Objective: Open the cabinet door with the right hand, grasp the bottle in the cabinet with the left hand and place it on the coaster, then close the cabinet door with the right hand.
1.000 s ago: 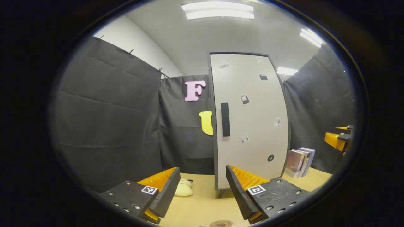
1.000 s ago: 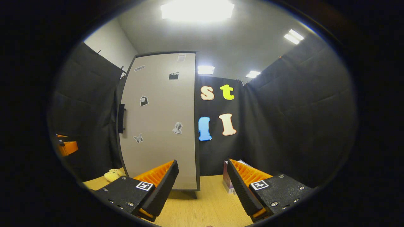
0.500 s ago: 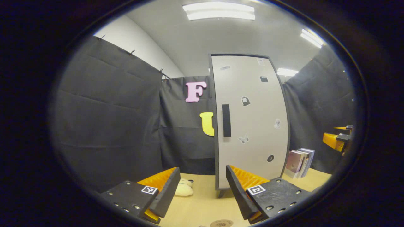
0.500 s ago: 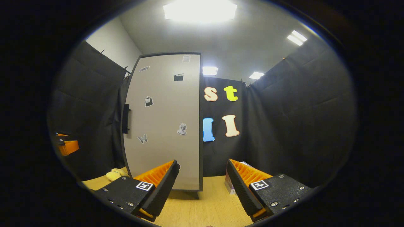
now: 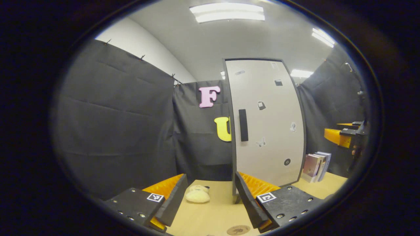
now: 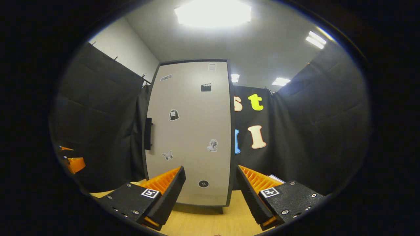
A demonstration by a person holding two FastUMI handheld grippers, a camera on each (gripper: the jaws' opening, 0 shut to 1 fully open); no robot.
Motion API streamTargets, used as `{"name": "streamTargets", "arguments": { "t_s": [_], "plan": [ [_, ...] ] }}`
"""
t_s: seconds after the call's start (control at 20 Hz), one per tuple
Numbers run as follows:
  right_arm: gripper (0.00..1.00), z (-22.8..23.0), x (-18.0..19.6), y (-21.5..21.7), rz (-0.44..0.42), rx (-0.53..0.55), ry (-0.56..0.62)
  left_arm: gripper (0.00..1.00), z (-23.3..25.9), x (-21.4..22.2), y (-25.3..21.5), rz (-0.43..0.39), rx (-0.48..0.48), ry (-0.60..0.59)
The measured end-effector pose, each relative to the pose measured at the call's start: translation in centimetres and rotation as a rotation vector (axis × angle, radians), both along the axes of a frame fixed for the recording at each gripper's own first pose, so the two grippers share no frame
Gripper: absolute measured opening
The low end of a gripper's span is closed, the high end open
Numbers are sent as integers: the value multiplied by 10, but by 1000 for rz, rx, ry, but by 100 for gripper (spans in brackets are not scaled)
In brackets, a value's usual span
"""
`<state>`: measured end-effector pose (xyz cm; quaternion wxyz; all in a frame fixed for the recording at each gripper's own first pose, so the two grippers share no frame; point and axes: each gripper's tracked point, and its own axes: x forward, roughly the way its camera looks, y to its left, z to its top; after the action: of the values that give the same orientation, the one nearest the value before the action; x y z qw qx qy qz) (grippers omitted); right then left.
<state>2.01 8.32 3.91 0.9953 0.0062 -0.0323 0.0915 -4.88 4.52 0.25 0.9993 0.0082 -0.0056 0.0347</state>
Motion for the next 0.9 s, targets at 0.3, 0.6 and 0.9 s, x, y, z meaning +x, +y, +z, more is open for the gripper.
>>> {"name": "streamTargets", "arguments": {
  "t_s": [0.3, 0.6, 0.9],
  "plan": [
    [95, 20, 15, 48, 85, 29, -20, 87, -2, -29, 42, 77, 18, 2],
    [95, 40, 36, 93, 149, 60, -37, 88, -3, -60, 84, 155, 34, 8],
    [95, 57, 61, 137, 196, 75, -48, 88, -2, -86, 123, 231, 47, 6]
  ]
}}
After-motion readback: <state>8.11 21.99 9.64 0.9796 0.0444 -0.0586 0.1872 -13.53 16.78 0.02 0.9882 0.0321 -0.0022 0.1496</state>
